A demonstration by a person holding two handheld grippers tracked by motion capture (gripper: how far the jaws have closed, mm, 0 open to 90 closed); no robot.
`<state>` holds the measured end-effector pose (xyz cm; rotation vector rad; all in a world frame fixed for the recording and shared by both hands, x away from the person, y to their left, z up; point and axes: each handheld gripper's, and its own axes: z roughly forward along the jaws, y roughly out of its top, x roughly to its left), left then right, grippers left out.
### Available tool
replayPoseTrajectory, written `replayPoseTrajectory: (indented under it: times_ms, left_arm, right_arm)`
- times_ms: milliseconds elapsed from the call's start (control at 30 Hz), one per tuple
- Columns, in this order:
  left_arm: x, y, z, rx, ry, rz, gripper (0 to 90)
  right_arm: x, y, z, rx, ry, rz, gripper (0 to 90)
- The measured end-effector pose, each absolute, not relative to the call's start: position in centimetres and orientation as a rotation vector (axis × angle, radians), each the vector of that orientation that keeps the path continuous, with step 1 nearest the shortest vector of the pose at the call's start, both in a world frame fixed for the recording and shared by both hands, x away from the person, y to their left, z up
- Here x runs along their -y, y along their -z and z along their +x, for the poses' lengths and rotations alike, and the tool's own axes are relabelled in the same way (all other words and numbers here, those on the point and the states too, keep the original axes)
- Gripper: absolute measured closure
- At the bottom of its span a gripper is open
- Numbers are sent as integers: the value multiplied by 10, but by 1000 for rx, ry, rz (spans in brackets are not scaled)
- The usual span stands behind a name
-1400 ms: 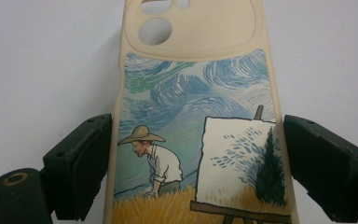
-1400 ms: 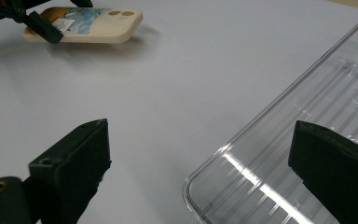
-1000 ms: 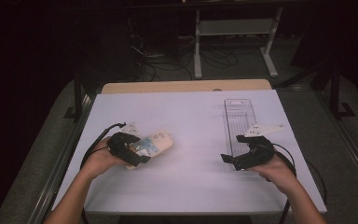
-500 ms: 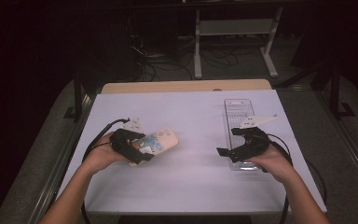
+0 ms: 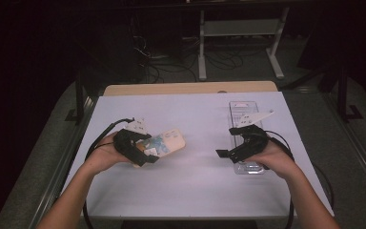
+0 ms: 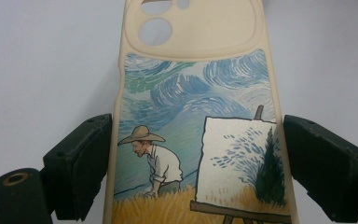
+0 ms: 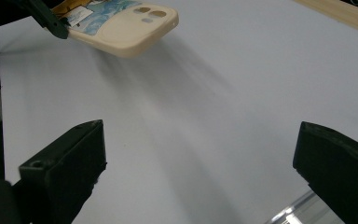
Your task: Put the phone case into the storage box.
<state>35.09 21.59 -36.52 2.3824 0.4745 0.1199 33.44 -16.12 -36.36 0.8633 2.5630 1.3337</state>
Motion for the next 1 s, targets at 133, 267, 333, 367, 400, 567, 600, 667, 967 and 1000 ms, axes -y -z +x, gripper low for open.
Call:
replayPoseTrajectory:
  times_ms: [133, 267, 333, 367, 400, 567, 600, 667, 967, 1000]
  left_arm:
    - [-213, 363, 351, -442, -110, 2387, 112]
    - [-210, 362, 352, -414, -92, 2386, 112]
    - [-209, 361, 353, -387, -83, 2380, 112]
    - [-208, 361, 353, -383, -75, 2381, 112]
    - [-208, 360, 354, -373, -70, 2381, 112]
    - [-204, 358, 356, -334, -66, 2391, 112]
    - [-203, 358, 356, -334, -60, 2387, 112]
    - [-201, 356, 356, -313, -56, 2395, 112]
    - [-189, 351, 360, -234, -43, 2423, 112]
    - [-188, 351, 360, -227, -43, 2426, 112]
  right_arm:
    - [157, 359, 339, -2575, -1338, 825, 19]
    - [153, 354, 344, -2599, -1330, 789, 19]
    - [149, 352, 347, -2616, -1332, 773, 20]
    - [147, 351, 348, -2625, -1332, 760, 19]
    - [146, 350, 349, -2635, -1330, 744, 20]
    - [139, 346, 355, -2672, -1347, 701, 16]
    - [138, 346, 356, -2680, -1356, 684, 12]
    - [136, 345, 358, -2702, -1367, 665, 7]
    - [126, 345, 366, -2769, -1363, 583, 0]
    - [125, 346, 367, -2771, -1353, 575, 0]
